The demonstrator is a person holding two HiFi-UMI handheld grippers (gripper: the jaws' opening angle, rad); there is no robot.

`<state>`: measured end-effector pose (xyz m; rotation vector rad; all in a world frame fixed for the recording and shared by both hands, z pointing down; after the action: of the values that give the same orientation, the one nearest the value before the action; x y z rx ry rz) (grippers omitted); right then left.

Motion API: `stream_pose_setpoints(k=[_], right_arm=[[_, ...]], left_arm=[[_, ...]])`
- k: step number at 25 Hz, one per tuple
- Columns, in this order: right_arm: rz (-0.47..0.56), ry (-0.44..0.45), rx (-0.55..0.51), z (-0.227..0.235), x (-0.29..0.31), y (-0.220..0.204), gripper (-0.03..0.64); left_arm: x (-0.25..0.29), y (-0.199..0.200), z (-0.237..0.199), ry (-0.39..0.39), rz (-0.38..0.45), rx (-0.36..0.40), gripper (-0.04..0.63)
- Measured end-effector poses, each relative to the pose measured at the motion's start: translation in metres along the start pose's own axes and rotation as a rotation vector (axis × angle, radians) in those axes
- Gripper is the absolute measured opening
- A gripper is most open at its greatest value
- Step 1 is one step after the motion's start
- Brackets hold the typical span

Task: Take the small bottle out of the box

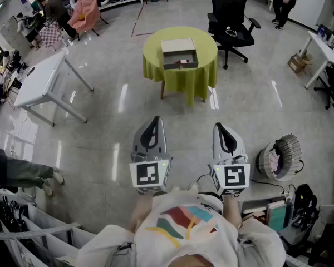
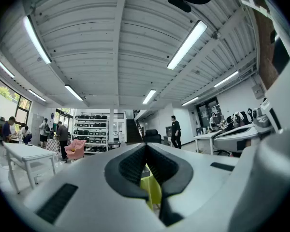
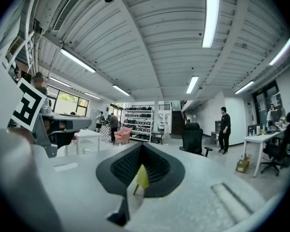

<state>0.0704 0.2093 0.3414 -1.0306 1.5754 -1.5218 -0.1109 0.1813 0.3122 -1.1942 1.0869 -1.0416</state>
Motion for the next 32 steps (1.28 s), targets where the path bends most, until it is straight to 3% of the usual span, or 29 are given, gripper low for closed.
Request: stream_pose_setpoints(k=[15, 21, 32], right_arm=[[0.018, 0.047, -0.012, 0.013, -0.001, 0.000, 0.003], [0.027, 0.089, -0.085, 0.015, -0.006, -0.004, 0.003], [0.021, 0.093, -0.061, 0.036, 0.002, -0.007, 0.004]], left_arm=[[0.004, 0.002, 0.010, 0.038, 0.008, -0.002, 0.014], [0.010, 0.002, 0.021, 0.039, 0.045, -0.006, 0.014], [0.027, 0.000, 0.016, 0.091, 0.057, -0.038, 0.014]])
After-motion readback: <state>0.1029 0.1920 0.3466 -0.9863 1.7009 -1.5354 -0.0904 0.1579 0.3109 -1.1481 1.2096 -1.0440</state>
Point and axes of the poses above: the fingertips, and each gripper's own axes: x forward along the fingers, z to its right, y out of its top, the point moved 2 cm from there along -x, backward along the fingers, and after that the axes turned 9 degrees about y, right-handed, at the moved point
